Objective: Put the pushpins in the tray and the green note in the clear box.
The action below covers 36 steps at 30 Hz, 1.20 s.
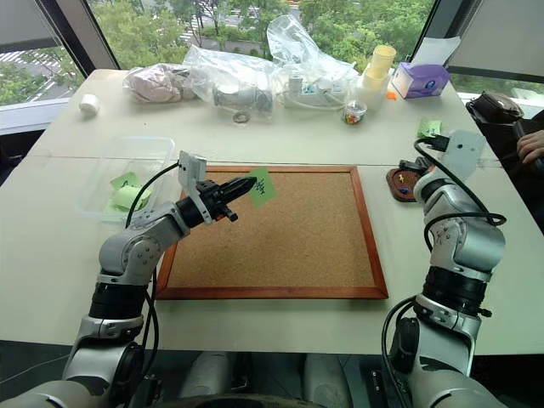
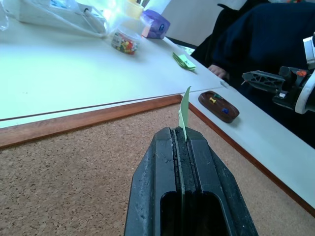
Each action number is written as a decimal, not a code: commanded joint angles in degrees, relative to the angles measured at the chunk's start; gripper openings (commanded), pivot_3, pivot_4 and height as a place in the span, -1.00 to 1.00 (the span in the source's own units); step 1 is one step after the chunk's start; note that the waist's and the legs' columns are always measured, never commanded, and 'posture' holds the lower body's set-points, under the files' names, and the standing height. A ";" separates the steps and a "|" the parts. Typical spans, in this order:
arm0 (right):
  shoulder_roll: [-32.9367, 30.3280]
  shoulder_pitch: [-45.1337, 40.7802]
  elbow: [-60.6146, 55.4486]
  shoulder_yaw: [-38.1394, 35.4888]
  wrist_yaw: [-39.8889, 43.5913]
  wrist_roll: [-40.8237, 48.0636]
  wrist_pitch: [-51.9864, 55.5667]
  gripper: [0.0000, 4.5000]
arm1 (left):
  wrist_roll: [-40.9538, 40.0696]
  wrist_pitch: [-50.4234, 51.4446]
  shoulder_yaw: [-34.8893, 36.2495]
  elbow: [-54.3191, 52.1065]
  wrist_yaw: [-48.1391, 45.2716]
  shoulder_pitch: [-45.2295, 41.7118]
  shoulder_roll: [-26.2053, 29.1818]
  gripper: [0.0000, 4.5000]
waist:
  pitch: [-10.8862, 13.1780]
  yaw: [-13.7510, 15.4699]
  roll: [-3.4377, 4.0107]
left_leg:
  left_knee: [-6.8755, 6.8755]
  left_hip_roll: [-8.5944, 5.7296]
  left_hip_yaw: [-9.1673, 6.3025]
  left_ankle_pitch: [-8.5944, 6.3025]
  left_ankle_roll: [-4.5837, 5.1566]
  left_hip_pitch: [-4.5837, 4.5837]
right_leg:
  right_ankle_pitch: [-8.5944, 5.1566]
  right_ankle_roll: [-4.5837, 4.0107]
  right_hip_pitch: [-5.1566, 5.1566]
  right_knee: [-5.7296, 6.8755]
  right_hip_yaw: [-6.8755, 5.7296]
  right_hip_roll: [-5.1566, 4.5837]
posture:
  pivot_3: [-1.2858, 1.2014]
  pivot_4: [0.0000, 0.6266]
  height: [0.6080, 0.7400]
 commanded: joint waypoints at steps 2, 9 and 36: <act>0.85 -1.87 1.33 -1.33 -2.59 1.69 -0.23 -1.00 | 0.86 -1.62 -0.89 -3.29 -0.88 0.59 0.78 -0.97 | 0.02 -0.07 0.04 | 0.00 0.00 0.00 0.00 0.00 0.00 | 0.00 0.00 -0.02 0.01 0.01 0.00 | 0.03 -0.52 1.00; 2.15 -2.49 5.31 -2.99 -4.31 4.49 -0.43 -1.00 | 0.73 -0.98 -0.20 -4.74 0.25 1.51 0.77 -0.97 | 0.01 0.09 0.07 | 0.00 0.02 0.00 0.01 -0.01 0.00 | 0.00 0.00 -0.02 0.03 0.02 0.01 | 0.03 -0.52 1.00; -0.46 0.03 9.54 2.86 -2.86 3.00 -6.19 0.99 | 0.23 -0.46 1.35 -12.25 3.86 6.47 3.64 -1.00 | 0.00 0.04 0.12 | 0.00 0.02 -0.01 0.02 -0.03 0.00 | 0.00 0.00 0.00 0.04 0.02 0.02 | 0.03 -0.52 1.00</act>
